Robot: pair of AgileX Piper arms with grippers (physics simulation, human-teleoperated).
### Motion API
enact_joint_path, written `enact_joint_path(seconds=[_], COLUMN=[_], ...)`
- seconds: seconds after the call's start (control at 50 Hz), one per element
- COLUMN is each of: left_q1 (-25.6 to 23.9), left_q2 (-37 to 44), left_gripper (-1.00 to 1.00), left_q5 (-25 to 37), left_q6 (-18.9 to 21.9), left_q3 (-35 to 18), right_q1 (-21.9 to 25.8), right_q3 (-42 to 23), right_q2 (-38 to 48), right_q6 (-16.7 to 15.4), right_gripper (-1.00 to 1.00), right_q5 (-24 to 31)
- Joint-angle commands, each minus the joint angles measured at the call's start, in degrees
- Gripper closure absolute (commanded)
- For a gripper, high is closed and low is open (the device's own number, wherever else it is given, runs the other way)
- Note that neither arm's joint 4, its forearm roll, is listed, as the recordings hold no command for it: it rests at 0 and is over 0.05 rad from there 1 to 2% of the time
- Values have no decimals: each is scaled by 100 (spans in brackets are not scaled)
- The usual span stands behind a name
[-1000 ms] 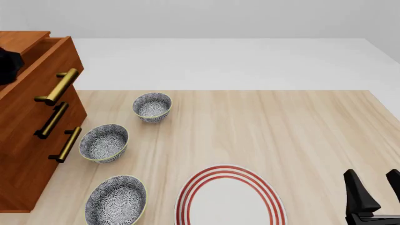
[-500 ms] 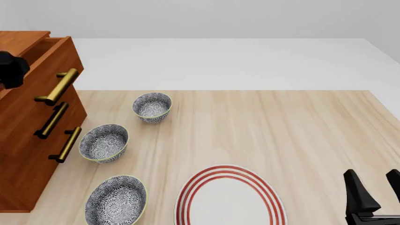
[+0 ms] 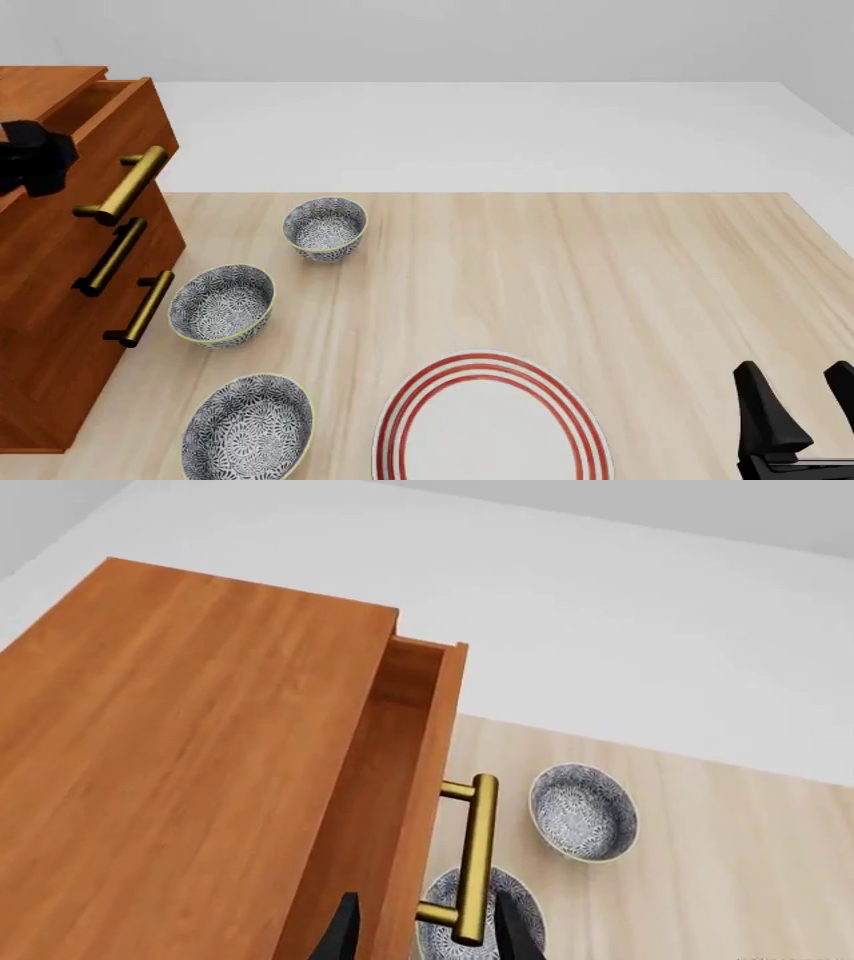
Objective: Open the top drawer of the cabinet.
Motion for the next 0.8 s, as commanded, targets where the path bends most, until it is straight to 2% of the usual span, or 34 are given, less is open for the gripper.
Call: enact_joint_path(seconds=[0.02, 0.8], left_q1=[-10, 63], left_q2=[66, 444], left_gripper=[-100, -100], left_q5=[-67, -374], left_q6=[22, 20], left_q3=[45, 194], right_q1=[-1, 1], right_q3=[0, 0], right_q2=[-1, 0], right_q6=[1, 0], right_gripper=[-100, -100], right_q5=[0, 0])
